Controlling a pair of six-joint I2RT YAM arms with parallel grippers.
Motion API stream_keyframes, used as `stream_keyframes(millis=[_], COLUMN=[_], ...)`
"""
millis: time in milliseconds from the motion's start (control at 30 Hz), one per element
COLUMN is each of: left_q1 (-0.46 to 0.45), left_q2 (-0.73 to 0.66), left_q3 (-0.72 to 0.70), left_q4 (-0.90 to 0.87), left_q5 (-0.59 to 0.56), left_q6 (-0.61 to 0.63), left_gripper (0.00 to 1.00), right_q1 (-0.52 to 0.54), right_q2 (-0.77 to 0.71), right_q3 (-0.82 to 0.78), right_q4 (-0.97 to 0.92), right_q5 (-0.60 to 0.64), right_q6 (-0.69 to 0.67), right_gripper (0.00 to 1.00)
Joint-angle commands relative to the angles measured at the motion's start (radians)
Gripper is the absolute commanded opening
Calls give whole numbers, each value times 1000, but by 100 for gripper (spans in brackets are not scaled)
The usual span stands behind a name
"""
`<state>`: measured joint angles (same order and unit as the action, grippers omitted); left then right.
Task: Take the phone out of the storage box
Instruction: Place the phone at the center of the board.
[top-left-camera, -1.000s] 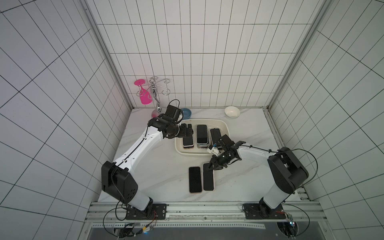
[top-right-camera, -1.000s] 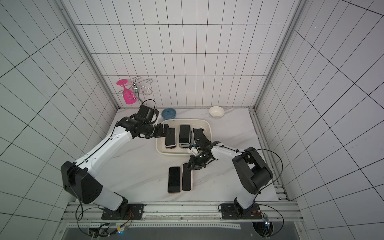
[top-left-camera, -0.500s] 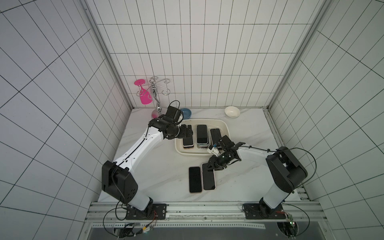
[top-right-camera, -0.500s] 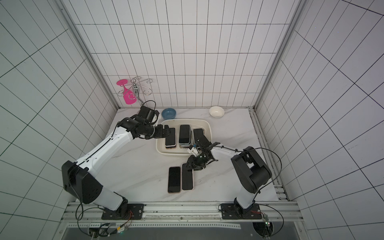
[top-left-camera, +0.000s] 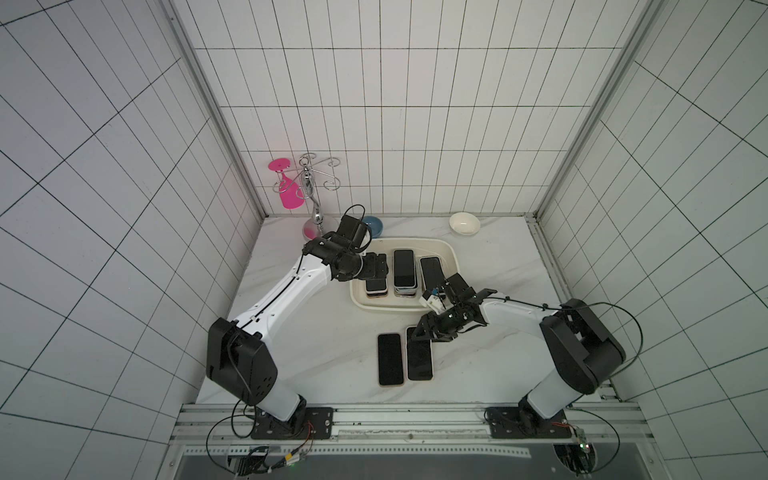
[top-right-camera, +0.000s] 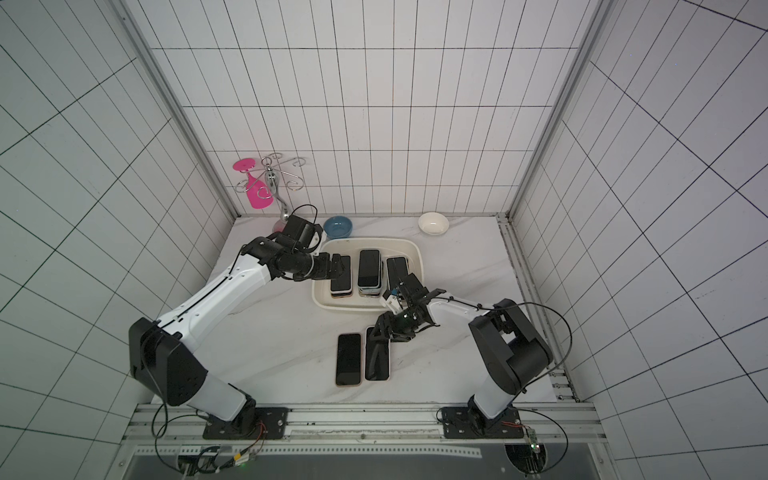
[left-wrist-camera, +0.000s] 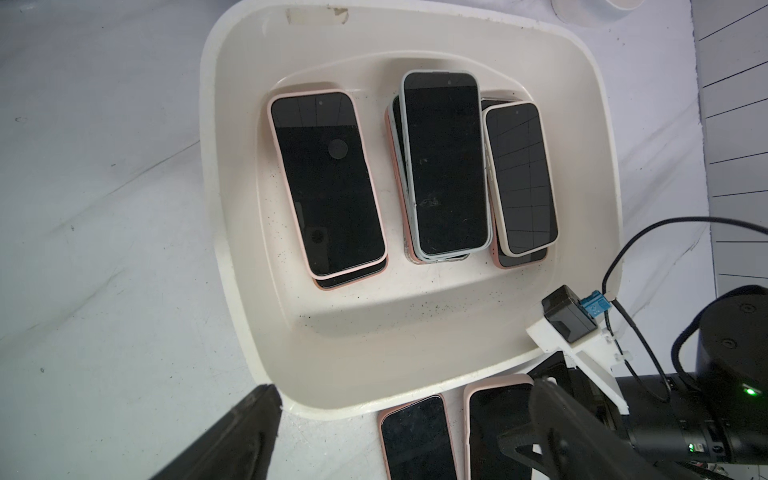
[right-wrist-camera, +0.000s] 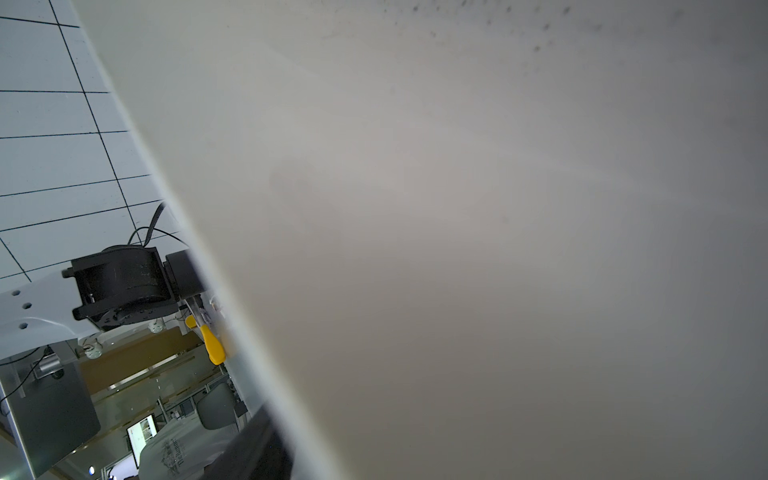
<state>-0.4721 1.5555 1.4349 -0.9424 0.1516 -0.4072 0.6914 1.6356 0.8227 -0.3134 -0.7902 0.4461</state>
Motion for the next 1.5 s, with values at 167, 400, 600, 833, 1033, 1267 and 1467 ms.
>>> stream_keyframes(millis=[167, 400, 600, 833, 1033, 1267, 1467], left_q1=[-21, -32, -33, -35, -35, -34, -33], left_q2=[7, -10, -8, -11, -19, -10, 32], left_q3=[-30, -38, -52, -67, -76, -75, -55], left_q4=[23, 27, 42, 63, 72, 74, 70], left_q5=[-41, -59, -57, -62, -75, -80, -102], left_q6=[-16, -21, -31, -27, -25, -17, 2], left_gripper=[98, 98, 98, 98, 98, 98, 98], right_q1=[5, -35, -72, -88, -71, -16, 31], right_q2=[-112, -252, -262, -247, -117, -9, -2], right_q3=[-31, -19, -46, -131, -74, -17, 4], right_q4=[-164, -320, -334, -275, -198, -150, -125], right_q5=[38, 171, 198, 191, 165, 131, 133], right_q6=[3, -19, -29, 26, 49, 42, 64], right_gripper=[73, 76, 75, 60, 42, 39, 38])
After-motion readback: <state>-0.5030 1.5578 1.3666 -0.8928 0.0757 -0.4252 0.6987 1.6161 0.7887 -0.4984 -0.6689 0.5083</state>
